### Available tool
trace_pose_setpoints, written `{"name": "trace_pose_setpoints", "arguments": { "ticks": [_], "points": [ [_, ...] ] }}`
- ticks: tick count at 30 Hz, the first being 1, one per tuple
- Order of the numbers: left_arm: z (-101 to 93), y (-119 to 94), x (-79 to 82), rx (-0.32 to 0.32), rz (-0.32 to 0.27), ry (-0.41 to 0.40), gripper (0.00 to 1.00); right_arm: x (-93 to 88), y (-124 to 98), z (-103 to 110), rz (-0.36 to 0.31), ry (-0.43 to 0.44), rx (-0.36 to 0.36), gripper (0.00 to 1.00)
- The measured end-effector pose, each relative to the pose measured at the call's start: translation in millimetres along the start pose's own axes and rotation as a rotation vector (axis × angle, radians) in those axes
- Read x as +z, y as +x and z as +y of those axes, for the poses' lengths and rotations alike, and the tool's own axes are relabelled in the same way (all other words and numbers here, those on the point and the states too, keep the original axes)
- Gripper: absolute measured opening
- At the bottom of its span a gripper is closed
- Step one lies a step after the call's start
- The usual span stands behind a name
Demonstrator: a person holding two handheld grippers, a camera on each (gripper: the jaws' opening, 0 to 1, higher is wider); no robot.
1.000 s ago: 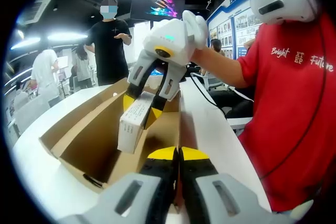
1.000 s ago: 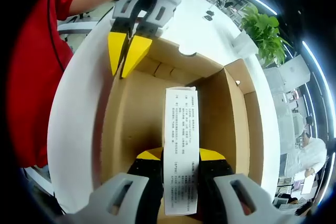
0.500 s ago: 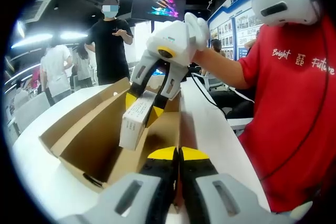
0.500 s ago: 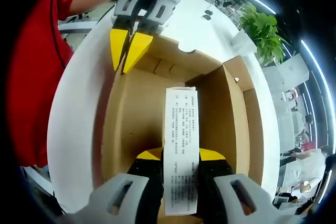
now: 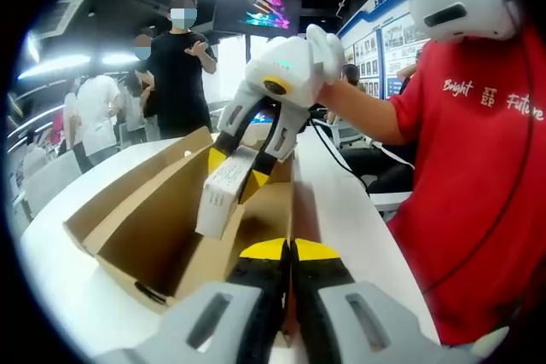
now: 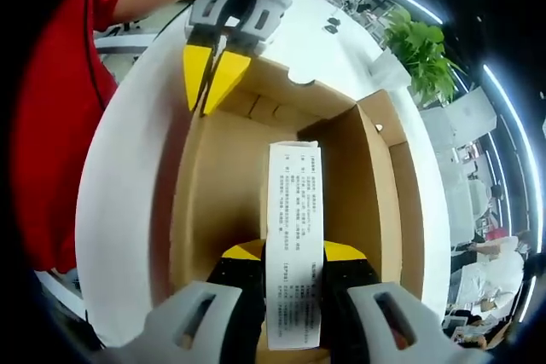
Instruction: Operate the shoe box by opening the lid, removing the specified soft item, and placing it in the target area until the item is outside and the box remains undamaged.
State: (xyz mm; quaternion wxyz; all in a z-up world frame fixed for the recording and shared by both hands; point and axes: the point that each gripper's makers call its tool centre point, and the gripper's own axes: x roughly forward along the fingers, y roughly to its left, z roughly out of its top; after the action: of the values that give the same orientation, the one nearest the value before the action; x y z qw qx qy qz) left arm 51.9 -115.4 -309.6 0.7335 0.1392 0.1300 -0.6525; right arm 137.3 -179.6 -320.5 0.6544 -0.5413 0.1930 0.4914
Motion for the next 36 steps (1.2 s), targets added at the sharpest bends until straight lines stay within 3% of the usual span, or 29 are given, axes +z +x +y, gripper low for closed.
{"name": "trace_pose_setpoints", "arguments": {
  "ticks": [16,26,28,29,36],
  "points": [
    [-4.0,2,3.6,0.002,-0.003,0.001,0.01,-0.9,-23,-2,-0.043,-0.001,-0.026,0.21],
    [-4.7,2,4.4,0.0,-0.007,0.002,0.01,-5.7,-30,-1,-0.095,-0.061,-0.084,0.21],
    [-4.5,2,4.6,0.001,-0.013,0.003,0.01,-2.6,-31,-4,-0.124,-0.089,-0.112,0.21],
    [-4.5,1,4.7,0.001,-0.014,0.003,0.01,4.5,-33,-9,-0.165,-0.134,-0.166,0.21],
    [-4.2,2,4.7,0.004,-0.018,0.005,0.01,8.0,-32,0,-0.215,-0.113,-0.183,0.21]
  ]
}}
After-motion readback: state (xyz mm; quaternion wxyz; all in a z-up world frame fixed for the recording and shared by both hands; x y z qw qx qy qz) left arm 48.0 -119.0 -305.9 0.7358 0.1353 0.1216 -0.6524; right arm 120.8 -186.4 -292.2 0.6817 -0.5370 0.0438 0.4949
